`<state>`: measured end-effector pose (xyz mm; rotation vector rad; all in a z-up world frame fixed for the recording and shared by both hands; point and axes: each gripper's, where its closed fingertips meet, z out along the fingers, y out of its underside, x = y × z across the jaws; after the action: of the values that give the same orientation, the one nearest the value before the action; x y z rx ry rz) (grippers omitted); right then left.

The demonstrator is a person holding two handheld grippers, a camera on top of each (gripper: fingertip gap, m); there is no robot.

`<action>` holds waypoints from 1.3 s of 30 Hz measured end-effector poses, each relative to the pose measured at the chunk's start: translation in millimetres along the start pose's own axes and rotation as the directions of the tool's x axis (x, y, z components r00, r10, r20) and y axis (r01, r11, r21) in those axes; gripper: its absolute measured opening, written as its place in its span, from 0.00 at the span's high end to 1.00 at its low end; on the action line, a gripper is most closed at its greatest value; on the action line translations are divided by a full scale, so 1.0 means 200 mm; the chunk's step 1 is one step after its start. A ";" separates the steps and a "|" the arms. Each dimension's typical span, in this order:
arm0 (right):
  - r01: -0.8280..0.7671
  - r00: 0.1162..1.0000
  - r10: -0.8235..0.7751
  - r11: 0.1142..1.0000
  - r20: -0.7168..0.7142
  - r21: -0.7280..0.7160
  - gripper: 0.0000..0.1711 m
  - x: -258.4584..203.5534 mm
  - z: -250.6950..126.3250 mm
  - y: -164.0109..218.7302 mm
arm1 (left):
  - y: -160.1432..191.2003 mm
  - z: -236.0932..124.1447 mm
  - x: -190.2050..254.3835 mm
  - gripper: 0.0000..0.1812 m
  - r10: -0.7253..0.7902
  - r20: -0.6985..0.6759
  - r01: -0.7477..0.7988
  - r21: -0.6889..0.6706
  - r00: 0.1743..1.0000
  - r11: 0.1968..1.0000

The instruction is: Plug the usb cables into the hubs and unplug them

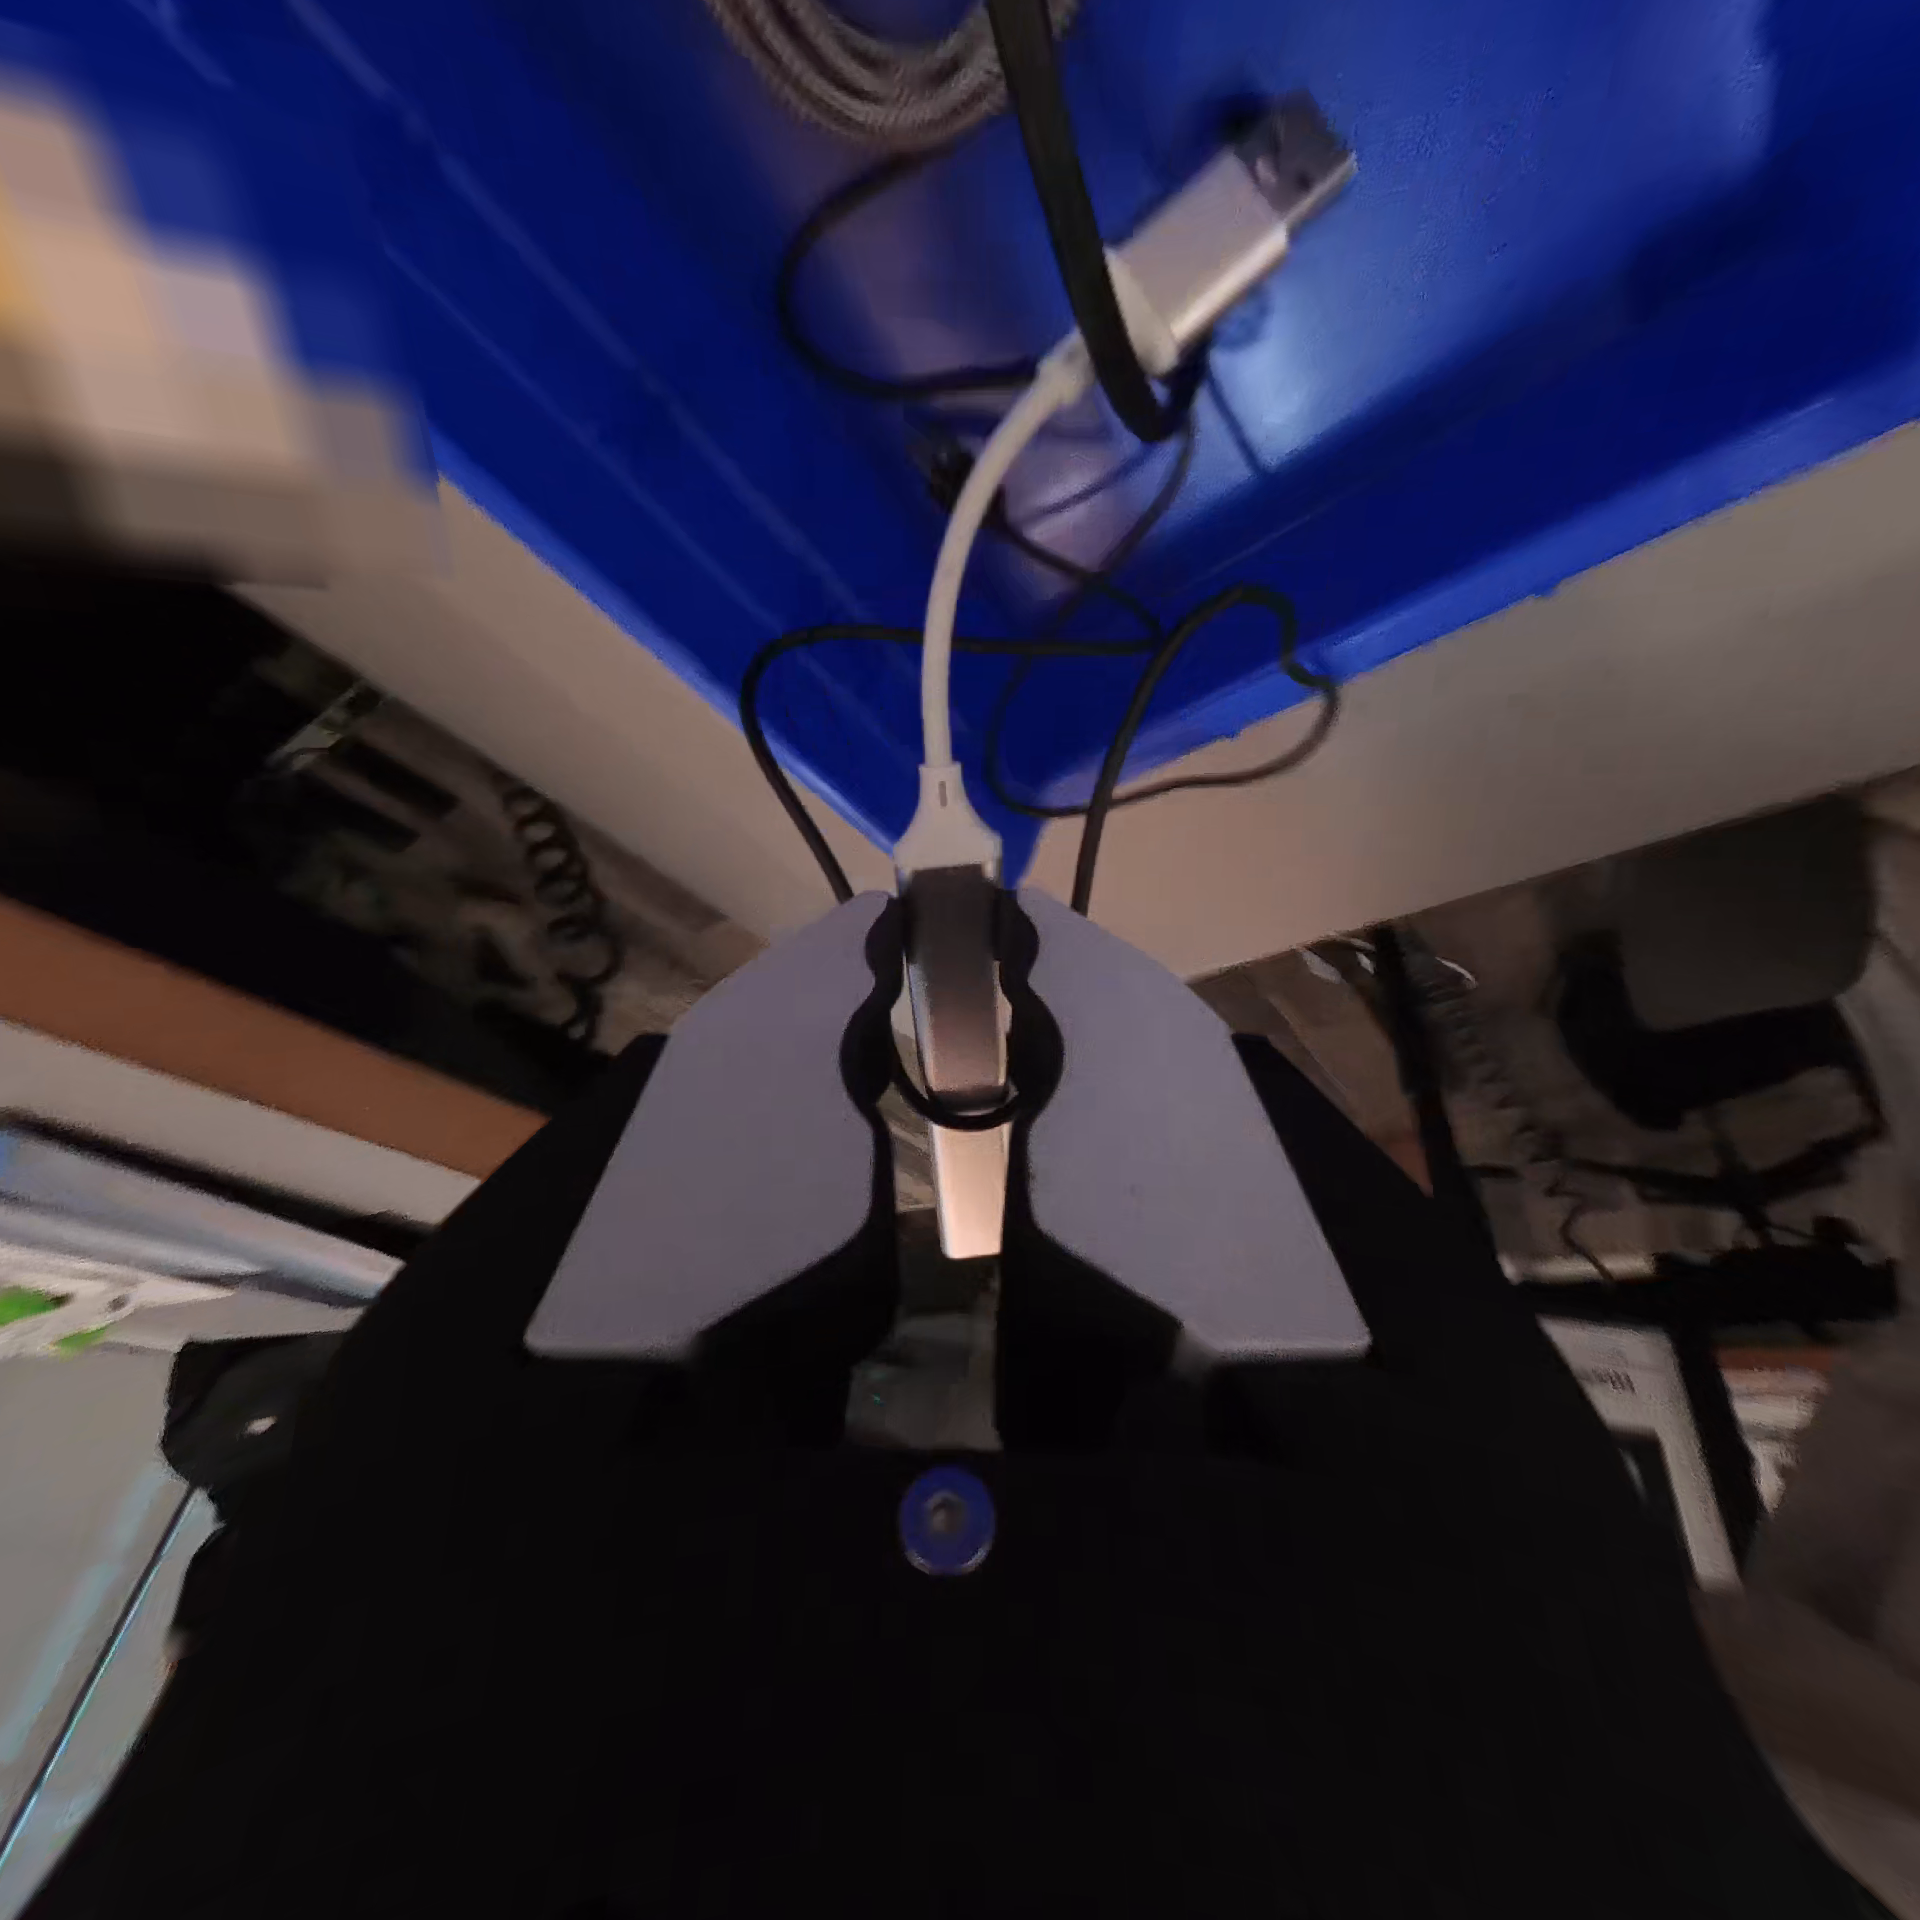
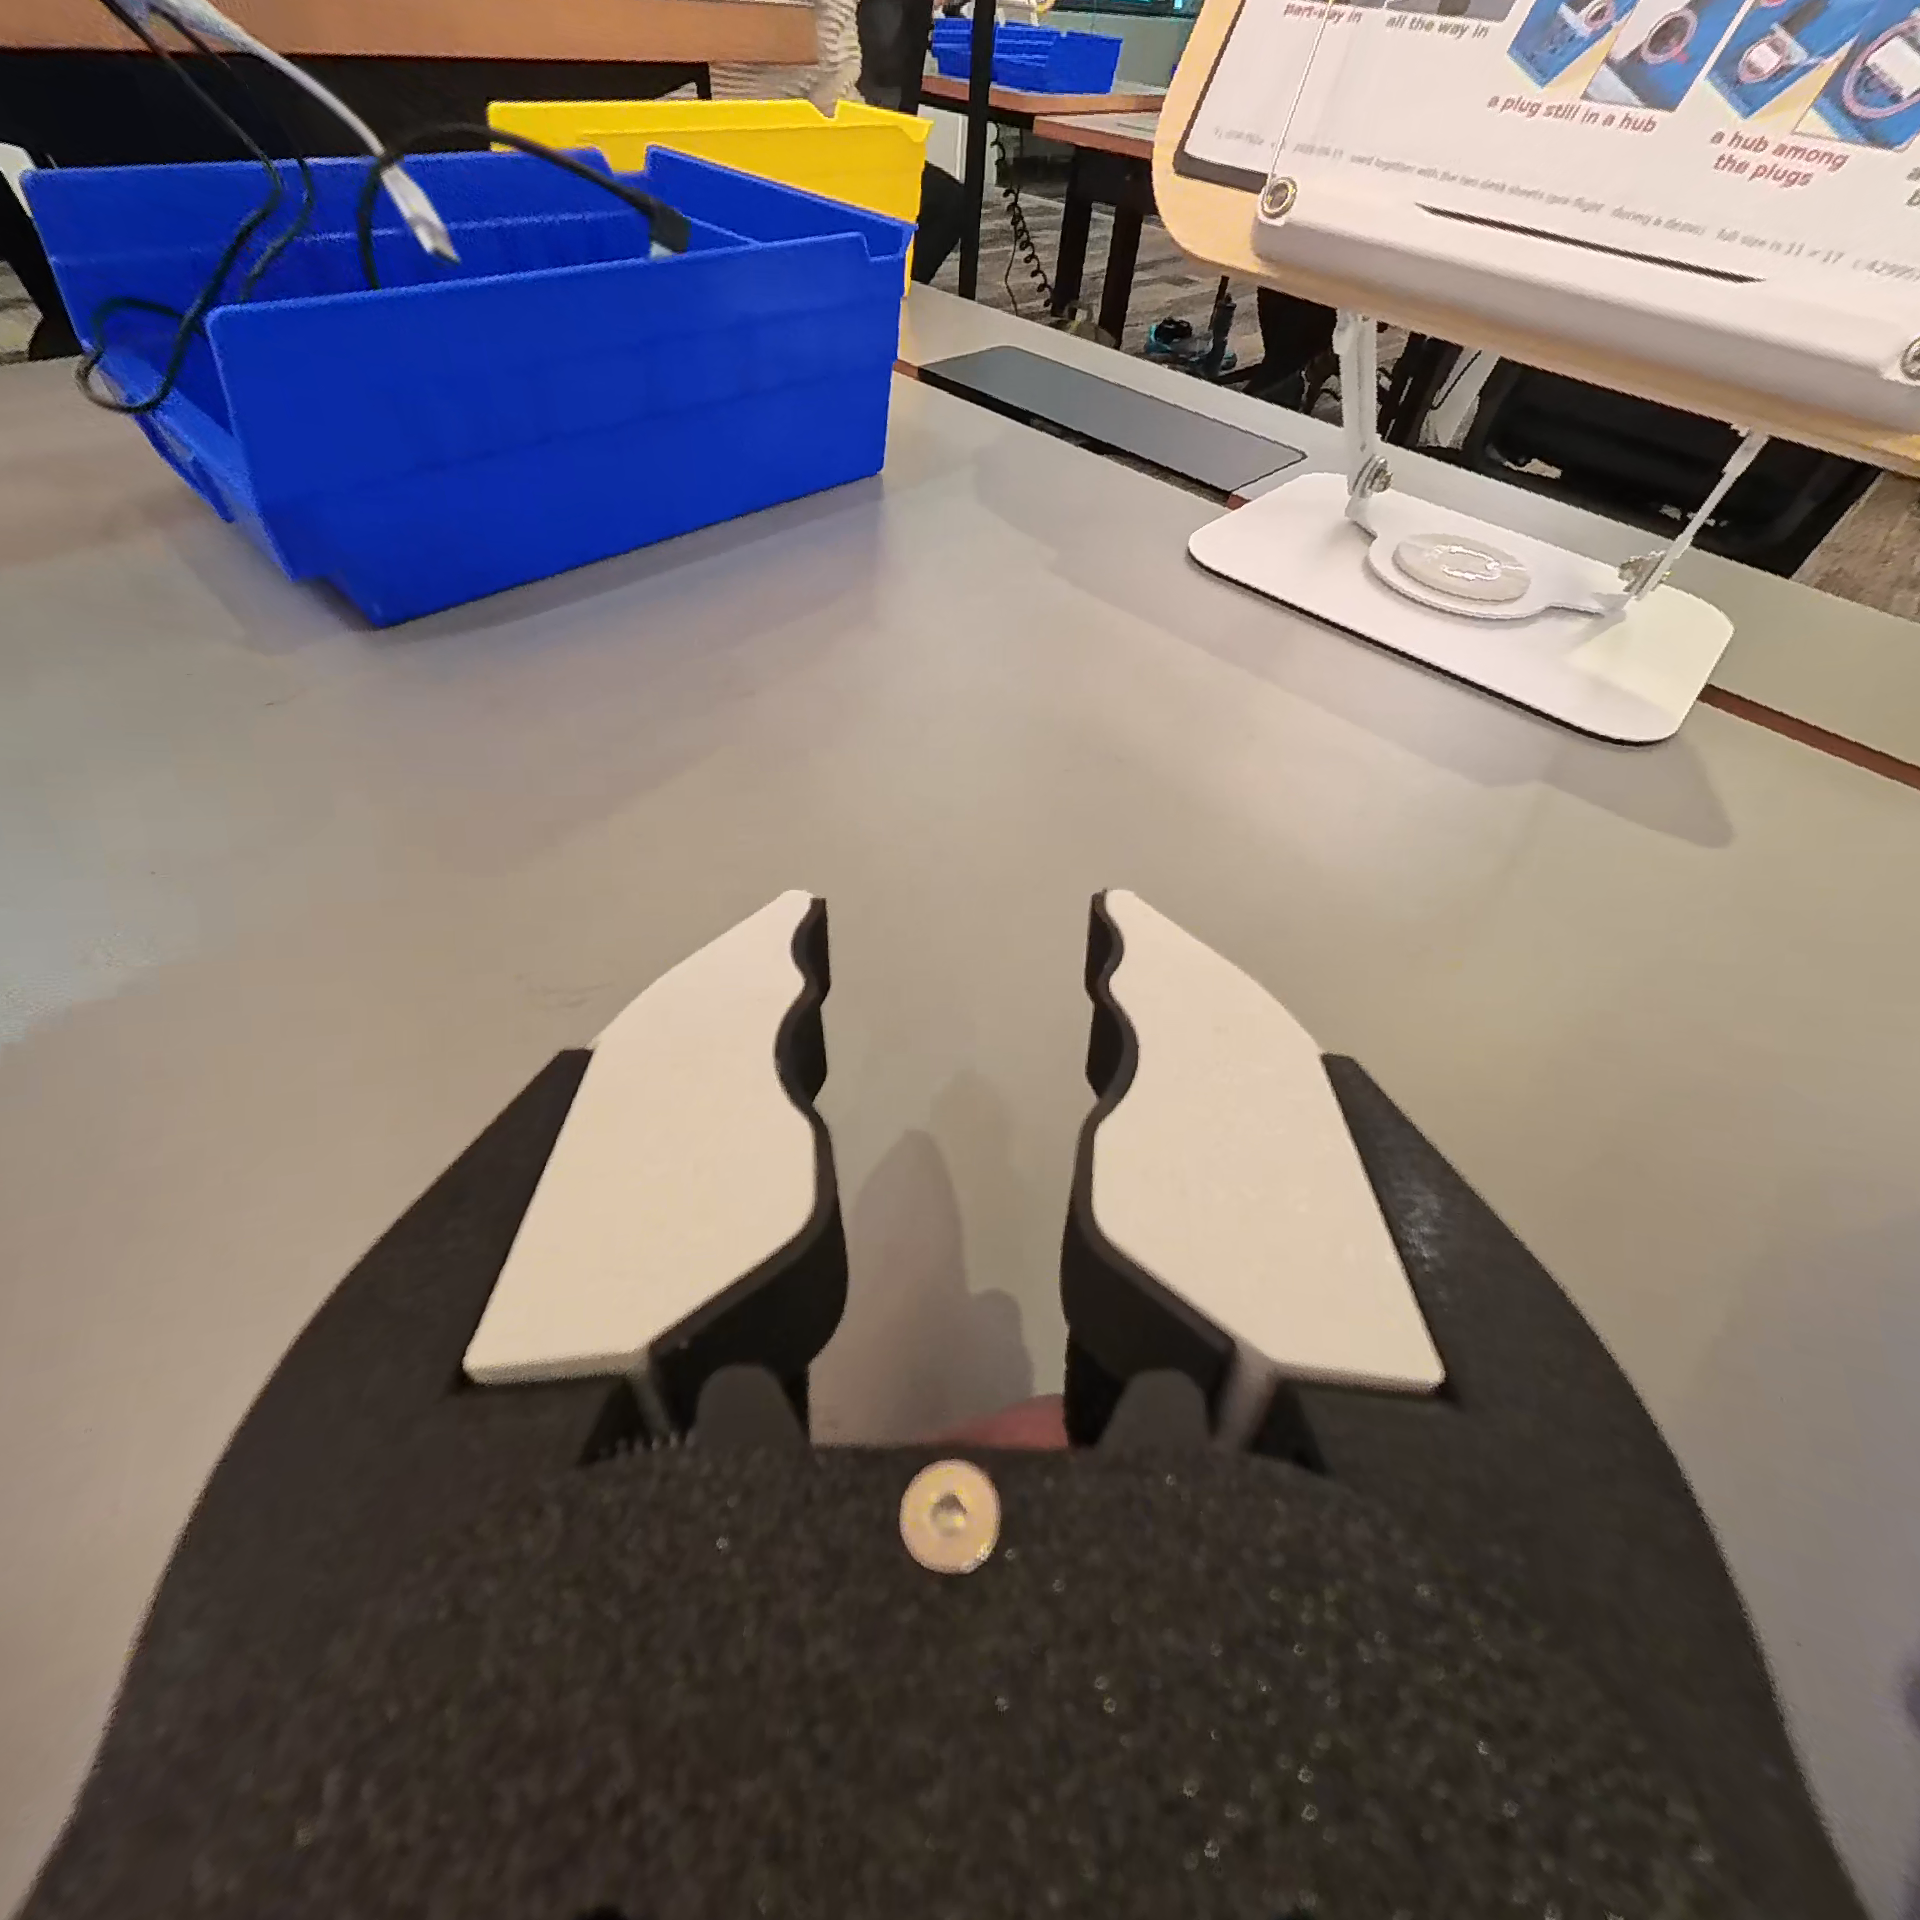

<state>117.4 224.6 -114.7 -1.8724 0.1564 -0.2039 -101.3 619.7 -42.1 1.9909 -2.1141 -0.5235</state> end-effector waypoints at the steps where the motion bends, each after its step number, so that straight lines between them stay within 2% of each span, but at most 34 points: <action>1: -0.002 1.000 0.002 1.000 0.003 -0.002 0.72 0.00 0.00 0.00 | -0.03 -0.01 -0.02 0.91 -0.027 0.031 0.026 0.027 0.999 0.999; 3: -0.006 1.000 0.006 1.000 0.007 0.002 0.72 0.00 0.00 0.00 | -0.11 -0.07 -0.08 0.91 -0.055 0.106 0.042 0.128 0.993 0.991; 5: -0.012 1.000 0.012 1.000 0.008 0.008 0.73 0.00 0.00 0.00 | -0.23 -0.16 -0.09 0.91 -0.136 0.096 0.101 0.304 0.986 0.947; 6: -0.016 1.000 0.016 1.000 0.009 0.010 0.73 0.00 -0.01 0.00 | -0.28 -0.22 -0.14 0.91 -0.188 0.157 0.113 0.393 0.969 0.913; 9: -0.023 1.000 0.023 1.000 0.015 0.010 0.73 0.00 -0.01 0.00 | -0.36 -0.34 -0.16 0.91 -0.287 0.179 0.133 0.585 0.941 0.800; 11: -0.023 1.000 0.023 1.000 0.016 0.009 0.73 0.00 -0.01 0.00 | -0.39 -0.42 -0.19 0.91 -0.339 0.261 0.082 0.672 0.904 0.736; 13: -0.022 1.000 0.022 1.000 0.018 0.006 0.73 0.00 0.00 0.00 | -0.38 -0.46 -0.22 0.91 -0.386 0.368 0.024 0.697 0.846 0.717; 15: -0.022 1.000 0.022 1.000 0.019 0.006 0.73 0.00 0.00 0.00 | -0.39 -0.48 -0.21 0.91 -0.439 0.360 0.013 0.761 0.823 0.649; 17: -0.023 1.000 0.023 1.000 0.020 0.005 0.73 0.00 0.00 0.00 | -0.38 -0.47 -0.21 0.91 -0.475 0.426 -0.031 0.769 0.770 0.639; 20: -0.022 1.000 0.022 1.000 0.022 0.007 0.73 0.00 -0.01 0.00 | -0.37 -0.43 -0.21 0.91 -0.546 0.374 -0.005 0.829 0.750 0.560; 22: -0.021 1.000 0.021 1.000 0.021 0.005 0.73 0.00 -0.01 0.00 | -0.39 -0.40 -0.18 0.90 -0.552 0.255 0.048 0.879 0.794 0.474; 24: -0.019 1.000 0.018 1.000 0.022 0.005 0.74 0.00 -0.01 0.00 | -0.40 -0.43 -0.16 0.90 -0.558 0.091 0.123 0.934 0.825 0.334; 27: -0.014 1.000 0.014 1.000 0.022 0.003 0.74 -0.01 -0.01 0.00 | -0.43 -0.51 -0.10 0.90 -0.438 -0.149 0.231 0.963 0.887 0.141; 29: -0.009 1.000 0.009 1.000 0.022 0.002 0.74 -0.01 0.00 0.00 | -0.46 -0.58 -0.05 0.91 -0.333 -0.231 0.267 0.961 0.914 0.066; 31: -0.006 1.000 0.006 1.000 0.024 -0.001 0.74 -0.01 0.00 0.00 | -0.49 -0.62 0.05 0.91 -0.236 -0.247 0.269 0.961 0.940 0.068; 33: -0.006 0.999 0.006 1.000 0.033 -0.008 0.74 -0.02 0.00 0.00 | -0.54 -0.65 0.24 0.91 -0.146 -0.139 0.157 0.981 0.979 0.118; 36: -0.002 0.999 0.003 1.000 0.036 -0.017 0.73 0.00 0.00 0.01 | -0.67 -0.60 0.62 0.91 0.030 0.066 -0.072 0.956 0.997 0.284; 39: -0.005 0.999 0.006 1.000 0.032 -0.017 0.73 0.02 -0.02 0.00 | -0.80 -0.47 0.94 0.91 0.217 0.185 -0.266 0.855 0.958 0.445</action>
<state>120.3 220.7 -112.7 -1.8905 0.1419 -0.1691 67.0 415.9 -36.1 1.9361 -2.9927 0.7897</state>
